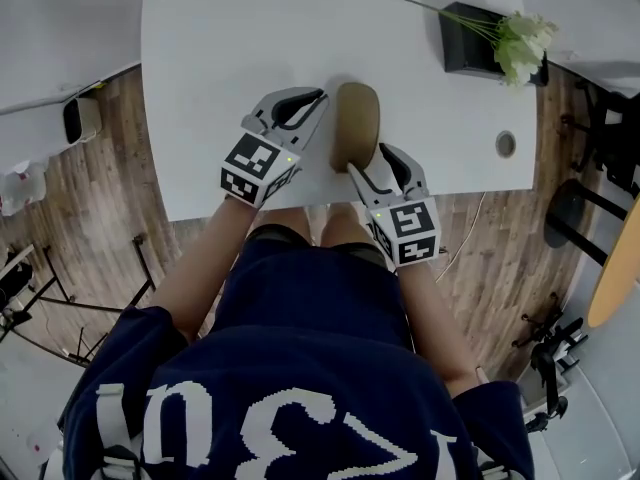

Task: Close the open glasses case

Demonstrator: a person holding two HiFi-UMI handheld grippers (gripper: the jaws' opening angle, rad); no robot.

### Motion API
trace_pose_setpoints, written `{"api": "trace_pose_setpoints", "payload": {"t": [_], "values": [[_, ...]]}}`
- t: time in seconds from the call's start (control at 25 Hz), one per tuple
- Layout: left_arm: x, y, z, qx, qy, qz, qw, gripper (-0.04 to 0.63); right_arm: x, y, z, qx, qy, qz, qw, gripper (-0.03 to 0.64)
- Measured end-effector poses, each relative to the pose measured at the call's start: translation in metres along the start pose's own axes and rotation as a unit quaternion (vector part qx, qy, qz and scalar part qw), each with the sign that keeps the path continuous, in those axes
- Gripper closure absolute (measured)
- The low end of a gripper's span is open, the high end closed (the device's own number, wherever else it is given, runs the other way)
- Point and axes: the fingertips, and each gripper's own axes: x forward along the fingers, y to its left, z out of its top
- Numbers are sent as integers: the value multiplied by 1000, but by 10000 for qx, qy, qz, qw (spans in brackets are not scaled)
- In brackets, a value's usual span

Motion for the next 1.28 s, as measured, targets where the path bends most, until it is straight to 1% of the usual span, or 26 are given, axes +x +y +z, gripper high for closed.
{"api": "trace_pose_setpoints", "payload": {"t": [0.12,0.2,0.28,0.36,0.4,0.52,0.6,0.64,0.68,0.72,0.76,0.8,0.84,0.88,0.96,1.0,1.04,1.12,1.16,1.24,1.28], "values": [[17,-9,-2,60,160,-228,9996,579,1,8,-15,-81,168,58,9998,377],[28,-15,0,169,257,-316,9990,577,5,9,-21,-138,271,6,9995,376],[40,-24,0,448,393,-389,9975,552,6,6,-23,-162,308,-7,9994,374],[49,-33,-6,770,564,-500,9942,552,6,2,-23,-213,317,20,9993,373],[52,-36,-9,855,602,-541,9930,557,5,-1,-23,-248,331,23,9991,371],[52,-37,-10,936,490,-573,9928,569,2,-8,-24,-265,383,75,9989,370],[49,-34,-11,1050,451,-489,9922,569,2,-12,-25,-174,406,170,9989,371],[47,-31,-14,1130,534,-395,9914,570,1,-14,-25,-153,404,180,9989,371],[45,-26,-21,1223,742,-296,9893,575,0,-18,-24,-167,385,147,9990,373],[42,-21,-32,1320,1078,-236,9851,578,-1,-22,-22,-198,350,77,9992,392],[39,-18,-47,1395,1458,-238,9791,577,-1,-28,-20,-223,310,-6,9993,418],[35,-16,-60,1417,1744,-266,9741,577,-1,-35,-17,-229,281,-74,9993,430],[30,-16,-67,1373,1847,-282,9727,577,0,-42,-14,-219,268,-111,9993,431],[25,-15,-69,1272,1797,-280,9751,577,3,-48,-10,-212,270,-115,9993,432],[19,-16,-65,990,1538,-255,9828,577,7,-58,-2,-212,258,-80,9994,431],[17,-16,-60,863,1407,-238,9860,577,8,-64,3,-141,177,-59,9997,425],[16,-16,-55,764,1284,-223,9885,577,7,-70,11,35,16,-40,10000,417],[18,-15,-43,631,1068,-202,9921,577,7,-87,29,542,-376,-58,9978,416],[20,-14,-37,580,977,-196,9933,577,9,-95,37,713,-491,-101,9962,416],[25,-11,-27,497,833,-179,9951,577,21,-108,48,841,-508,-112,9951,416],[27,-10,-23,482,788,-160,9956,577,30,-111,54,907,-485,-21,9947,415]]}}
